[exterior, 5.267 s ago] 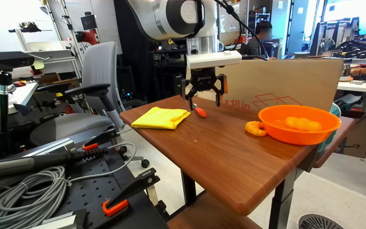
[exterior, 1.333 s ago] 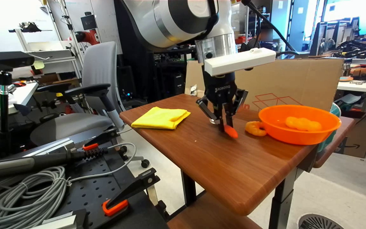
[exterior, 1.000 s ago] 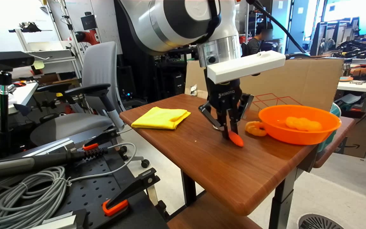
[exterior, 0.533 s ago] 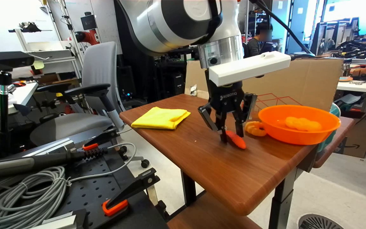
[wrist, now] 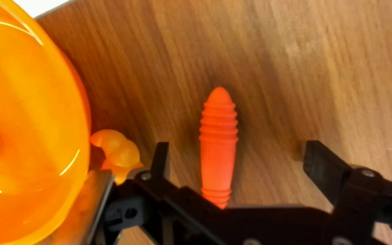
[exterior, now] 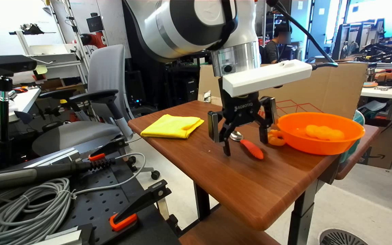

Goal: Move the spoon to the right

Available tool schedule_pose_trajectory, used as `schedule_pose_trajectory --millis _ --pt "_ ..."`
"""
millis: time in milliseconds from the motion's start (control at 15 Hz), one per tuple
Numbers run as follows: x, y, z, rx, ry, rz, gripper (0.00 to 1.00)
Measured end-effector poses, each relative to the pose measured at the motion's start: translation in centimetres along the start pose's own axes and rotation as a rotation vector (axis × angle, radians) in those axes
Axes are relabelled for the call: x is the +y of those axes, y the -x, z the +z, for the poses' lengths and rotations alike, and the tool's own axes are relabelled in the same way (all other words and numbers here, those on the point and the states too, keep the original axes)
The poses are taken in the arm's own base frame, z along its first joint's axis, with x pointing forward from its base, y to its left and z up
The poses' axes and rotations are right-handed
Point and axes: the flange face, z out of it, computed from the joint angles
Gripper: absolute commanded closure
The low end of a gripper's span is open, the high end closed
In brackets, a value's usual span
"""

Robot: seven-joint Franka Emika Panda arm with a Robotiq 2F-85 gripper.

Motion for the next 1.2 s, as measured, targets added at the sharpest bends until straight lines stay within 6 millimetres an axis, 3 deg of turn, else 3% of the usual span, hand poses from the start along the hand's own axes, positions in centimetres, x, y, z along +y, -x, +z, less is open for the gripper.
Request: schedule_pose_trajectory --millis 333,867,1200 --pt "0.3 -0.7 -1.3 0.045 0.002 0.018 0.0" --pt "-0.3 -0.8 -9.2 0.124 0.071 0.049 0.0" --pt "-0.5 -0.8 -8.2 0.121 0.054 0.048 0.0"
